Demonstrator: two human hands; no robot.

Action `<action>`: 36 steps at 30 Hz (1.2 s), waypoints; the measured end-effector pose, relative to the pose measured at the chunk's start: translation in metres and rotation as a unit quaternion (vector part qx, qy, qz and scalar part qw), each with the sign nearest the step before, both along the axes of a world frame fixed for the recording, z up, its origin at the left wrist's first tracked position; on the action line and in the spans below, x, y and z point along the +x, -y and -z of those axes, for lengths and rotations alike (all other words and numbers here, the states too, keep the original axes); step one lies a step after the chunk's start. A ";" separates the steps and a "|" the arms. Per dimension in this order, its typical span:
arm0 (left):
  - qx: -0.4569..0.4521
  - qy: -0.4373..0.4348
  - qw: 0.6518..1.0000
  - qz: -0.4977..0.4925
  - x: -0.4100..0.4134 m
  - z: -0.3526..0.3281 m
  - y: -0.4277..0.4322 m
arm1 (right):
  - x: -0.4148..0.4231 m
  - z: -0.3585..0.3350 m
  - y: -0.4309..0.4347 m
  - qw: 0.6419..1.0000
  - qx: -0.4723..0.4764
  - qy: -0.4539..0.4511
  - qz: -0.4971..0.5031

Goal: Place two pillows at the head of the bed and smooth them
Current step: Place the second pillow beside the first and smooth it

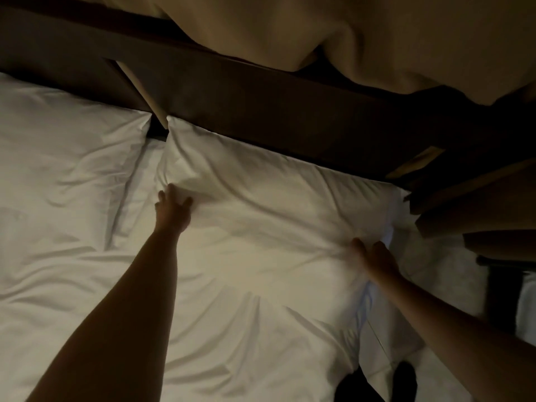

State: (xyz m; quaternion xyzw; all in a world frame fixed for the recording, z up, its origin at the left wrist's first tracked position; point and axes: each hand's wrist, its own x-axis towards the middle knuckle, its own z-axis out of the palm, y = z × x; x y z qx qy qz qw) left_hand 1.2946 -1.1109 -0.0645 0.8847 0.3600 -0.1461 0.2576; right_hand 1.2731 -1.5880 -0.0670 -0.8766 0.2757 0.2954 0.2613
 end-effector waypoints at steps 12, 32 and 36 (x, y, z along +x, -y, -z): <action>0.073 0.119 0.977 0.163 -0.018 0.004 0.079 | 0.044 -0.001 -0.044 0.888 -0.165 0.304 -0.302; 0.111 0.134 0.973 0.154 -0.026 0.021 0.081 | 0.065 0.029 -0.036 0.898 -0.151 0.298 -0.286; 0.099 0.129 0.967 0.196 -0.039 0.029 0.118 | 0.031 0.025 -0.083 0.866 -0.138 0.320 -0.360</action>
